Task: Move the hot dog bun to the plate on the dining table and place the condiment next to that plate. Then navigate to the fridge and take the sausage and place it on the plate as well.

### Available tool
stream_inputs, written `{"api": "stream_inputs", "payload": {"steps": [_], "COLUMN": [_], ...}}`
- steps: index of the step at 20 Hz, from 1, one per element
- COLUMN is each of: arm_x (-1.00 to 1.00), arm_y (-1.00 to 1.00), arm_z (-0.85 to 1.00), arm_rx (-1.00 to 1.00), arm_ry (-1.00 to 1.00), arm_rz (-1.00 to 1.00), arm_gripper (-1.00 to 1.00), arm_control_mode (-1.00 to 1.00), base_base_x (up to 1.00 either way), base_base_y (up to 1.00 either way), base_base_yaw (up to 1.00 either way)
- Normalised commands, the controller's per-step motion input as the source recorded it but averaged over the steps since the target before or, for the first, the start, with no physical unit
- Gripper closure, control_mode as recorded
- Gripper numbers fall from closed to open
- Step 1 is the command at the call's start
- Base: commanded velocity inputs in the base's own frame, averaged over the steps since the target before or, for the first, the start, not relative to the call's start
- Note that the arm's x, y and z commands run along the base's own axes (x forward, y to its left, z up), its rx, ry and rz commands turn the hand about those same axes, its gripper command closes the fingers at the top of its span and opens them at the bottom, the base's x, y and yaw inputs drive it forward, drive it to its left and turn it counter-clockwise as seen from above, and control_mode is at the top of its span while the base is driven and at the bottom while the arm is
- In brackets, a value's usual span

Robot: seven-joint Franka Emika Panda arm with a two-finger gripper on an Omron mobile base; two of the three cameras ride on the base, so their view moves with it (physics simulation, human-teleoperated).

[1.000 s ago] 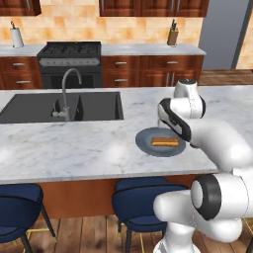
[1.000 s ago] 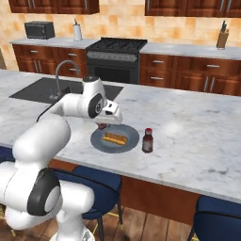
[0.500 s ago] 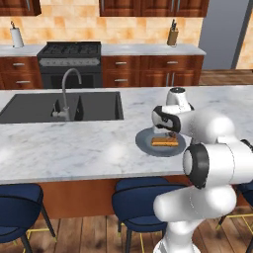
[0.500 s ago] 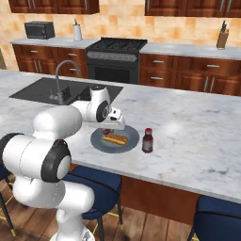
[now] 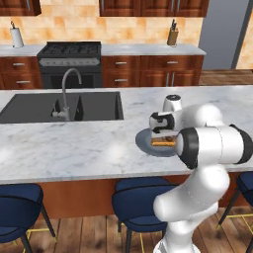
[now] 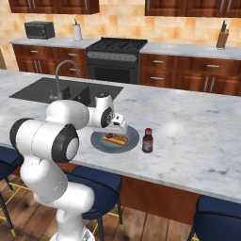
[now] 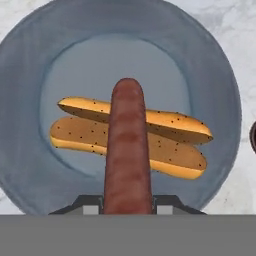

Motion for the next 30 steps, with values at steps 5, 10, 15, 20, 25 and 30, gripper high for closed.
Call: {"api": "stream_inputs", "payload": {"steps": [5, 10, 15, 20, 25, 30], "arm_x": [0.46, 0.27, -0.38, -0.14, 0.00, -0.09], "arm_y": [-0.09, -0.02, 0.01, 0.00, -0.01, 0.00], "arm_z": [-0.27, -0.30, -0.32, -0.05, 0.22, 0.56], "arm_rx": [0.01, 0.00, 0.00, 0.00, 0.00, -0.04], "arm_ry": [0.00, 0.00, 0.00, -0.01, 0.00, 0.00], "arm_rz": [0.00, 0.00, 0.00, -0.02, -0.02, -0.04], "arm_gripper": [1.00, 1.00, -1.00, -1.00, -1.00, -1.00], "arm_control_mode": [-1.00, -1.00, -1.00, -1.00, -1.00, -1.00], "base_base_x": [0.00, 0.00, 0.00, 0.00, 0.00, 0.00], "base_base_y": [0.00, 0.00, 0.00, 0.00, 0.00, 0.00], "base_base_yaw": [0.00, 0.00, 0.00, 0.00, 0.00, 0.00]}}
